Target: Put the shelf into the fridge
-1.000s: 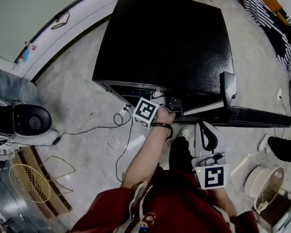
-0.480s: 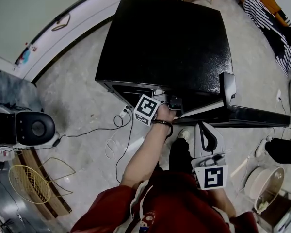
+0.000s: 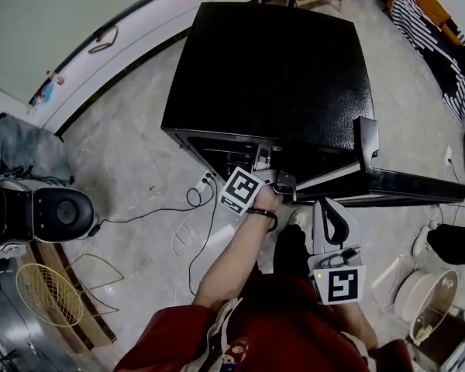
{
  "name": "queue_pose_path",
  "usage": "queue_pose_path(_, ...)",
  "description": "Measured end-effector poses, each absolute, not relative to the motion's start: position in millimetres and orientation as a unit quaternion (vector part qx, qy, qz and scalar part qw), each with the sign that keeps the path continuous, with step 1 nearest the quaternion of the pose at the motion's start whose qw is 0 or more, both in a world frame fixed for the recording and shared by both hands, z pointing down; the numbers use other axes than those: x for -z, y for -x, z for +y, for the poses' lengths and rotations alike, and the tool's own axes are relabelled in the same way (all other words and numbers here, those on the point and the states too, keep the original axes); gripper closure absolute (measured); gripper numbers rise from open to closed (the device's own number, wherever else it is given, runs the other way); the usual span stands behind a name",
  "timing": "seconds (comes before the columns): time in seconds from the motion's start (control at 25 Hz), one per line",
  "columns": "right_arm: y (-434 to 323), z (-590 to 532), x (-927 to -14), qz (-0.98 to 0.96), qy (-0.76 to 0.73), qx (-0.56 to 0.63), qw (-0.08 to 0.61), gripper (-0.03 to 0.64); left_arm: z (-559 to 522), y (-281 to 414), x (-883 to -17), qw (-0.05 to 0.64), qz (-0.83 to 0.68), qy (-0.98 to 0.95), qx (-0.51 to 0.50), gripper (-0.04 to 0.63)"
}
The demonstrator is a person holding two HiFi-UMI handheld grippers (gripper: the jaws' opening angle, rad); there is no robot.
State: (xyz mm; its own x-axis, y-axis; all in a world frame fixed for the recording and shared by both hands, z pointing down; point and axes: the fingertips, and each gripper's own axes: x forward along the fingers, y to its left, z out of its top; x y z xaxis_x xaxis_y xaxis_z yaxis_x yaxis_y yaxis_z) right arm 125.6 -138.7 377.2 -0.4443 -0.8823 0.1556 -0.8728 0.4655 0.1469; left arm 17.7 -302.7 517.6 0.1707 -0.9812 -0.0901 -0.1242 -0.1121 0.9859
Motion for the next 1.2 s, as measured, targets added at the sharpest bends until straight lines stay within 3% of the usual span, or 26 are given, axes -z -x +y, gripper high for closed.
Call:
queue_pose_path(0.4, -118.6, -131.4, -377.0, -0.851, -0.515, 0.024, 0.096, 0.617, -254.2, -11.8, -521.5, 0.452, -0.482, -0.640, 0.393, 0.266)
queue_pose_path(0.72, -109.6, -120.1, -381.3, -0.854, -0.510, 0.024, 0.098, 0.617, -232.3, -10.7, -504.3, 0.365, -0.519, -0.708, 0.311, 0.235)
queue_pose_path(1.2, -111.1, -116.4, -379.8, -0.851, -0.517, 0.022, 0.090, 0.617, -225.4, -15.3, -492.5, 0.129, -0.615, -0.773, 0.083, 0.179)
